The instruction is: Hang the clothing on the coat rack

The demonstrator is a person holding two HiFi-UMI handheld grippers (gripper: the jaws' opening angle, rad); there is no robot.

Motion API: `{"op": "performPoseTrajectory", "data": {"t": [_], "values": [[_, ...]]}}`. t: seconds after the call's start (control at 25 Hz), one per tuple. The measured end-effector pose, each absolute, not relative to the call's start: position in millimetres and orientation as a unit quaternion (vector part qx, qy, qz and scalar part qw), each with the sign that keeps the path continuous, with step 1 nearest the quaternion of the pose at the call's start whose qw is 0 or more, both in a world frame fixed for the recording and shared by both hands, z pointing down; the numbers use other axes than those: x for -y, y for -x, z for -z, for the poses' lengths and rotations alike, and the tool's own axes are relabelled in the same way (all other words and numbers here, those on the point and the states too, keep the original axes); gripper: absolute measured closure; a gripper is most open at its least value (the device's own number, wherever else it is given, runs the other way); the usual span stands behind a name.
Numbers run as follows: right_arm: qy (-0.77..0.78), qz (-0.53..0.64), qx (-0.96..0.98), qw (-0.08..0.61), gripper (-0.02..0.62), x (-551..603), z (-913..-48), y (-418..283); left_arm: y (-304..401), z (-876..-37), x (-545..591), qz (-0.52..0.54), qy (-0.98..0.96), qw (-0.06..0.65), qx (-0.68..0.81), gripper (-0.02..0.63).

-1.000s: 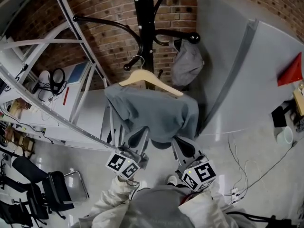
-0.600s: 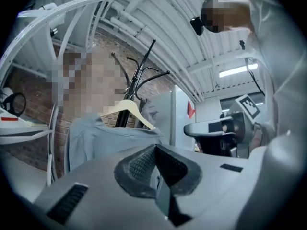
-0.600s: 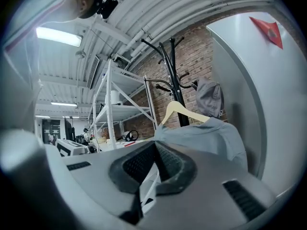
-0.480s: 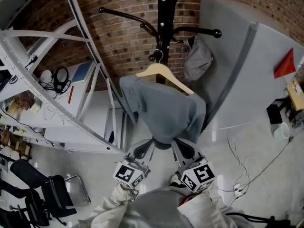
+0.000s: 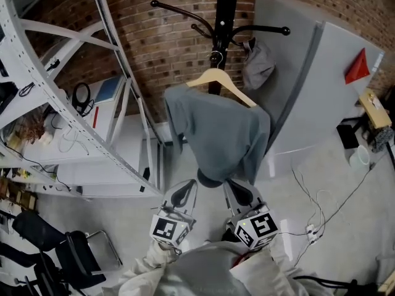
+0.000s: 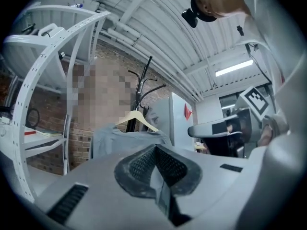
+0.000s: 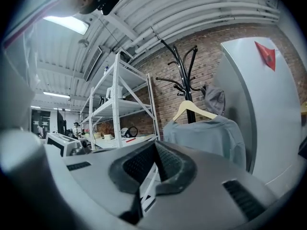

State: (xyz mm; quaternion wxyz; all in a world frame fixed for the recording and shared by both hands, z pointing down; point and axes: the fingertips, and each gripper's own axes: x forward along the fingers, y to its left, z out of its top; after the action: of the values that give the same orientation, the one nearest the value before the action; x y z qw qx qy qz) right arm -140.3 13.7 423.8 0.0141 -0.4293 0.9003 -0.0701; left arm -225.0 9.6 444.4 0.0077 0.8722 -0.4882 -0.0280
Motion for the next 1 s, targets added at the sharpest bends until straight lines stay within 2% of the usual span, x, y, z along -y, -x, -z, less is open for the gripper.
{"op": "performPoseTrajectory", "data": {"t": [0.52, 1.0], "values": [[0.468, 0.073, -0.88, -0.006, 0.571, -93, -435, 147, 233, -459, -87, 0.04, -0.889, 0.026, 0.456, 0.598], [0.455, 0.064, -0.888, 0.003, 0.571, -98, -428, 135, 217, -453, -94, 0.036, -0.886, 0.029, 0.462, 0.598]]}}
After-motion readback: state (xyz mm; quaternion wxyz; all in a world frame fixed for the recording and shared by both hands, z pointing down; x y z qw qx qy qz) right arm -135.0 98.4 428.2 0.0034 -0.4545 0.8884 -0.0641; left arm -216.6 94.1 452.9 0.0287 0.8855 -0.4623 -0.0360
